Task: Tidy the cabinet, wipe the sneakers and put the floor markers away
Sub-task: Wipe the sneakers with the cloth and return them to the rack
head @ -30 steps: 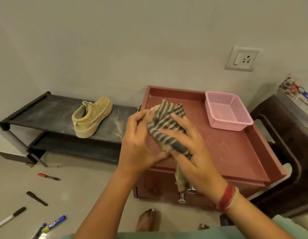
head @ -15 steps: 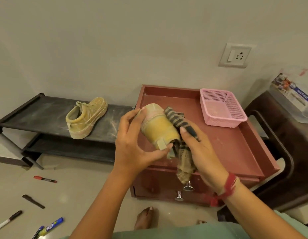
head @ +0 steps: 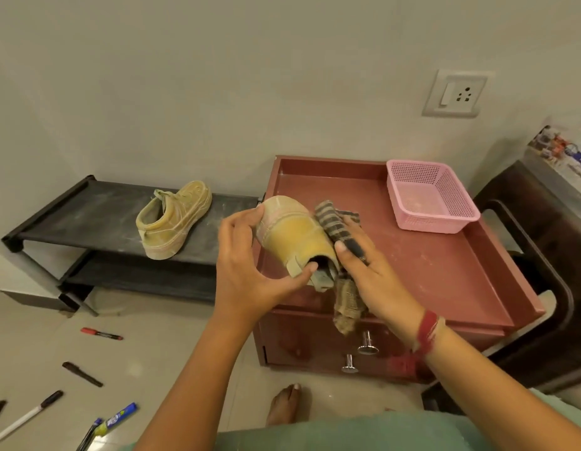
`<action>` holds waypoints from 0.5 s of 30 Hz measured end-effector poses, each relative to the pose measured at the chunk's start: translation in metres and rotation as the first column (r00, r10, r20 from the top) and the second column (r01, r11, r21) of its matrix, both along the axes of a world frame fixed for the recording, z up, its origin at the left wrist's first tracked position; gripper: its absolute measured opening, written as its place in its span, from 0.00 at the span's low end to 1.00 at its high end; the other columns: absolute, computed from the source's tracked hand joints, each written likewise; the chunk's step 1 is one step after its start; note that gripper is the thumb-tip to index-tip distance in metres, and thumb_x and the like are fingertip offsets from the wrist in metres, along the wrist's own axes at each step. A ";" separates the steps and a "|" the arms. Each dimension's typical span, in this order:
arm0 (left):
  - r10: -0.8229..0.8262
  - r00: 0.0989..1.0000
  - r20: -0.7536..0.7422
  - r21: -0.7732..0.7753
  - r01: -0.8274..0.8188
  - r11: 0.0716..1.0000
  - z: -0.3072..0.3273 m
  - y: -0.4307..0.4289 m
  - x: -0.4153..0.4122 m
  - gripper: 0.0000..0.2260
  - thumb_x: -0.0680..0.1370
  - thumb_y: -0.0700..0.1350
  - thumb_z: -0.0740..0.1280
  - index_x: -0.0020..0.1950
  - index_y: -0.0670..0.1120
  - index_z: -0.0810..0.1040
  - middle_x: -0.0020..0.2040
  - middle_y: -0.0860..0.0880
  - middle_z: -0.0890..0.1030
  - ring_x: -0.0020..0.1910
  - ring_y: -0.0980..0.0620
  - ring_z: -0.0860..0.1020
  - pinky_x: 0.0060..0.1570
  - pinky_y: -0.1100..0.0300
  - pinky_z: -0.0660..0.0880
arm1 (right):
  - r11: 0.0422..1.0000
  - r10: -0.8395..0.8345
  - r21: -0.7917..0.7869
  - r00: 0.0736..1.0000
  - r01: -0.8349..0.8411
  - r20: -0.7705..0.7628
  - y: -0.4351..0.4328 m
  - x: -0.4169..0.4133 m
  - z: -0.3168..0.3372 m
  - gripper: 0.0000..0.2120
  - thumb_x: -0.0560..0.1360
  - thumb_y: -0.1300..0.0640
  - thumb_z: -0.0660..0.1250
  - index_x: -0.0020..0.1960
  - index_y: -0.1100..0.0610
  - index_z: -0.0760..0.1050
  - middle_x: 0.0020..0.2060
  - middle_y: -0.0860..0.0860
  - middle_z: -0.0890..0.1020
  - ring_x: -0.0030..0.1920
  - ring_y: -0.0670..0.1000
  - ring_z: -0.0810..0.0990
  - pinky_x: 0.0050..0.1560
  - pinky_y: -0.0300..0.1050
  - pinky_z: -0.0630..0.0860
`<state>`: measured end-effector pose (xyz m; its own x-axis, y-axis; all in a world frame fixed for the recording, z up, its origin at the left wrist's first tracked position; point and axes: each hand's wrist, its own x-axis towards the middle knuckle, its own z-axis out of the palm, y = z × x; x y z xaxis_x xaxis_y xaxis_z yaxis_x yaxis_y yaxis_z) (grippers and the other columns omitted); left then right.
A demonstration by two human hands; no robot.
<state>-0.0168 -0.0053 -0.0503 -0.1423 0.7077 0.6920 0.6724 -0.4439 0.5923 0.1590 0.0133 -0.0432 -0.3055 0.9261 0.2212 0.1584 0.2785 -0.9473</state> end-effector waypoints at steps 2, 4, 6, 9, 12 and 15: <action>-0.010 1.000 -0.007 -0.009 0.010 1.000 -0.001 -0.001 -0.001 0.39 0.64 0.62 0.73 0.62 0.34 0.71 0.56 0.40 0.72 0.58 0.54 0.69 0.58 0.72 0.66 | 0.996 0.040 0.076 0.997 -0.045 0.070 -0.008 0.000 -0.001 0.16 0.76 0.42 0.60 0.62 0.28 0.66 0.73 0.42 0.61 0.75 0.44 0.53 0.75 0.52 0.52; -0.011 1.000 -0.001 -0.018 0.011 1.000 -0.002 0.000 -0.003 0.38 0.64 0.62 0.73 0.61 0.34 0.71 0.56 0.40 0.72 0.57 0.54 0.69 0.56 0.73 0.66 | 0.975 0.136 0.155 0.977 -0.161 0.162 -0.014 -0.001 -0.005 0.19 0.76 0.43 0.57 0.67 0.32 0.63 0.73 0.39 0.59 0.75 0.42 0.50 0.74 0.47 0.50; 0.012 0.999 0.034 -0.041 -0.011 0.999 -0.002 0.000 -0.004 0.38 0.63 0.62 0.73 0.60 0.35 0.71 0.55 0.40 0.73 0.55 0.56 0.69 0.52 0.76 0.66 | 0.989 0.044 0.136 0.988 -0.065 0.150 0.000 0.005 -0.015 0.19 0.77 0.46 0.60 0.67 0.35 0.63 0.73 0.42 0.60 0.74 0.43 0.53 0.75 0.50 0.52; 0.034 0.994 0.104 -0.099 -0.023 0.995 -0.002 -0.002 -0.005 0.38 0.62 0.62 0.72 0.62 0.37 0.70 0.57 0.43 0.70 0.55 0.65 0.68 0.47 0.79 0.67 | 0.987 -0.150 -0.045 0.986 0.153 0.069 0.019 0.017 -0.021 0.16 0.78 0.50 0.61 0.65 0.40 0.67 0.72 0.48 0.65 0.73 0.47 0.60 0.73 0.54 0.58; 0.002 1.000 0.009 -0.150 -0.001 0.989 -0.007 0.000 -0.011 0.39 0.66 0.65 0.69 0.69 0.44 0.66 0.61 0.51 0.63 0.59 0.68 0.63 0.51 0.72 0.71 | 0.971 -0.227 -0.084 0.974 0.224 -0.023 0.019 0.020 -0.023 0.16 0.79 0.53 0.60 0.58 0.33 0.66 0.71 0.47 0.66 0.71 0.45 0.63 0.72 0.53 0.61; -0.012 0.998 -0.061 -0.174 0.002 0.985 -0.011 0.002 -0.012 0.36 0.68 0.66 0.67 0.71 0.50 0.64 0.63 0.55 0.59 0.62 0.58 0.64 0.56 0.62 0.71 | 0.988 -0.144 0.061 0.988 0.141 0.054 0.010 0.009 -0.015 0.18 0.79 0.54 0.59 0.63 0.34 0.63 0.71 0.43 0.66 0.72 0.41 0.61 0.73 0.49 0.60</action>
<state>-0.0293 -0.0035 -0.0614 -0.0981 0.8189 0.5655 0.7071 -0.3425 0.6186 0.1684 0.0236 -0.0586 -0.1854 0.9474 0.2609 0.2544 0.3027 -0.9185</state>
